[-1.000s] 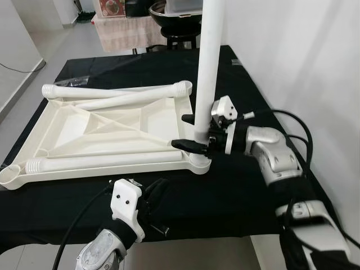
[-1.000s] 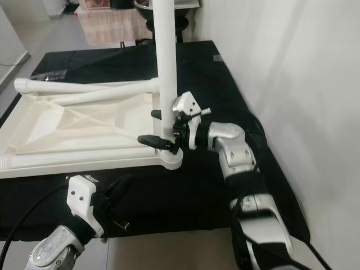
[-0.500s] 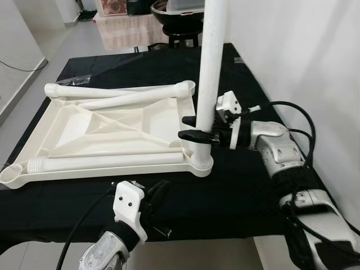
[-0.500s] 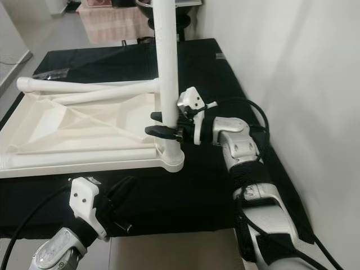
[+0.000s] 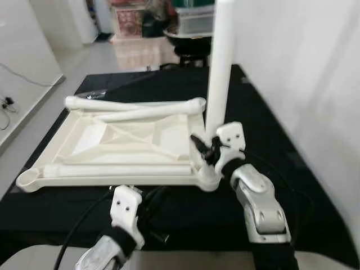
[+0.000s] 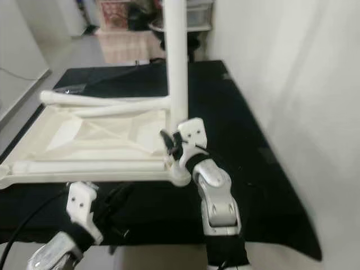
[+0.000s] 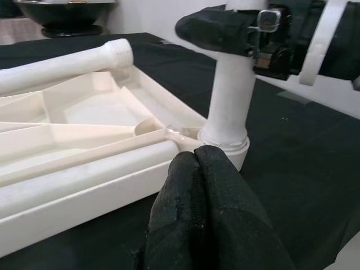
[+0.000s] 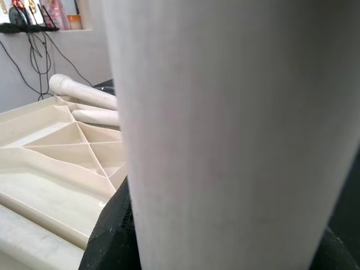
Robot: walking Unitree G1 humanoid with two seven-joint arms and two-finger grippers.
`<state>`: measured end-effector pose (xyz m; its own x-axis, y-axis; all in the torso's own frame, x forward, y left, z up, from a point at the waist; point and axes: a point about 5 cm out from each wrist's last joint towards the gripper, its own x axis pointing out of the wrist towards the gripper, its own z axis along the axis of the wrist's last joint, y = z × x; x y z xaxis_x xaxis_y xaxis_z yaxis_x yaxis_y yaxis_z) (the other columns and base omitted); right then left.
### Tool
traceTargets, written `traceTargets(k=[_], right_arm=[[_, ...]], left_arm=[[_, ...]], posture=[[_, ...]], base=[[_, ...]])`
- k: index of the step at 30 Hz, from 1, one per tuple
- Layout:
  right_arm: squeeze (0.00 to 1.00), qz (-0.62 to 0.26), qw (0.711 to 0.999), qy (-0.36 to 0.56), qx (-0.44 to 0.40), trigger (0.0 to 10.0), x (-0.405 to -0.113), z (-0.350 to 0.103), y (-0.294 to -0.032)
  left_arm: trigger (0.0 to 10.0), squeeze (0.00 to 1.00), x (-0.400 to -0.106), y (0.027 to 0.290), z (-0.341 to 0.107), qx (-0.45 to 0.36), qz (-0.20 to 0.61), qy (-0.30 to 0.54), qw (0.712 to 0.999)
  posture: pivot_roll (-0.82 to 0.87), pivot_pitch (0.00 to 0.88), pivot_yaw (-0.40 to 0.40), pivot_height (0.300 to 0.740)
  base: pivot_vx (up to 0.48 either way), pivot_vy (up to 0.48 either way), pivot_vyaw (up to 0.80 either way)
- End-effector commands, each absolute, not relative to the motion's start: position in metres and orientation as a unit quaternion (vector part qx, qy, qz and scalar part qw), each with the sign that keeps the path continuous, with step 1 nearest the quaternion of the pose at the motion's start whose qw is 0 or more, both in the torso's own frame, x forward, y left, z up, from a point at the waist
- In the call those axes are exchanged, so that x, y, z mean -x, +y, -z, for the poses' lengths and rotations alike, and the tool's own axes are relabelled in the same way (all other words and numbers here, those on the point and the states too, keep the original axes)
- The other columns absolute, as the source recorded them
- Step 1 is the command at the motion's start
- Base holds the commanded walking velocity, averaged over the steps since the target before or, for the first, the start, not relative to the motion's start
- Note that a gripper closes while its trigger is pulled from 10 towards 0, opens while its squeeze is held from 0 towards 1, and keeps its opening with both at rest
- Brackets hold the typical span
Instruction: Building children table
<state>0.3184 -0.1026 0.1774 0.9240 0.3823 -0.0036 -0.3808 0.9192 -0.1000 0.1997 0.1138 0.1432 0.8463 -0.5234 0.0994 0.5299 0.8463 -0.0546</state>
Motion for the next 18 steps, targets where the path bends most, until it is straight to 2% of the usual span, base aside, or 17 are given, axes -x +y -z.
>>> traceTargets(k=[1, 2, 3, 4, 8, 12, 13, 14, 15, 17, 18], right_arm=[[0.00, -0.192, 0.975, 0.100, 0.039, 2.8, -0.323, -0.137, -0.095], [0.00, -0.192, 0.975, 0.100, 0.039, 2.8, -0.323, -0.137, -0.095], [0.00, -0.204, 0.974, 0.095, 0.029, 10.0, -0.324, -0.140, -0.091], [1.00, -0.224, 0.970, 0.090, 0.021, 10.0, -0.326, -0.142, -0.088], [1.00, -0.237, 0.968, 0.077, -0.003, 10.0, -0.327, -0.149, -0.087], [1.00, -0.293, 0.955, 0.034, -0.025, 10.0, -0.332, -0.169, -0.086], [0.53, -0.344, 0.939, 0.011, -0.022, 10.0, -0.333, -0.179, -0.088], [0.53, -0.344, 0.939, 0.011, -0.022, 10.0, -0.333, -0.179, -0.088], [0.00, -0.396, 0.918, -0.011, 0.001, 10.0, -0.334, -0.189, -0.092], [0.00, -0.471, 0.881, -0.024, 0.038, 10.0, -0.338, -0.200, -0.104], [0.00, -0.485, 0.873, -0.022, 0.054, 10.0, -0.342, -0.201, -0.108]], left_arm=[[10.0, 0.00, -0.201, 0.115, -0.139, 0.033, 0.277, -0.030, 0.960], [10.0, 0.00, -0.201, 0.115, -0.139, 0.033, 0.277, -0.030, 0.960], [10.0, 0.00, -0.201, 0.115, -0.139, 0.033, 0.274, -0.030, 0.961], [10.0, 0.00, -0.201, 0.115, -0.139, 0.033, 0.272, -0.031, 0.961], [10.0, 0.00, -0.202, 0.114, -0.139, 0.033, 0.272, -0.031, 0.961], [10.0, 0.00, -0.202, 0.113, -0.139, 0.034, 0.275, -0.031, 0.960], [10.0, 0.00, -0.202, 0.113, -0.139, 0.034, 0.275, -0.031, 0.960], [10.0, 0.00, -0.202, 0.113, -0.139, 0.034, 0.275, -0.031, 0.960], [10.0, 0.00, -0.202, 0.112, -0.139, 0.035, 0.275, -0.032, 0.960], [10.0, 0.00, -0.202, 0.112, -0.139, 0.036, 0.274, -0.033, 0.960], [10.0, 0.00, -0.202, 0.111, -0.140, 0.037, 0.274, -0.034, 0.961]], posture=[[0.05, 0.095, 0.046, 0.740], [0.05, 0.095, 0.046, 0.740], [0.05, 0.095, 0.047, 0.740], [0.05, 0.094, 0.044, 0.740], [0.05, 0.092, 0.043, 0.740], [0.05, 0.091, 0.042, 0.740], [0.05, 0.088, 0.038, 0.740], [0.05, 0.088, 0.038, 0.740], [0.05, 0.087, 0.038, 0.740], [0.05, 0.087, 0.033, 0.740], [0.05, 0.088, 0.032, 0.740]], base=[[0.000, 0.000, 0.00], [0.000, 0.000, 0.00], [0.000, 0.000, 0.00], [0.000, 0.000, 0.00], [0.000, 0.000, 0.00], [0.000, 0.000, 0.00], [0.000, 0.000, 0.00], [0.000, 0.000, 0.00], [0.000, 0.000, 0.00], [0.000, 0.000, 0.00], [0.000, 0.000, 0.00]])
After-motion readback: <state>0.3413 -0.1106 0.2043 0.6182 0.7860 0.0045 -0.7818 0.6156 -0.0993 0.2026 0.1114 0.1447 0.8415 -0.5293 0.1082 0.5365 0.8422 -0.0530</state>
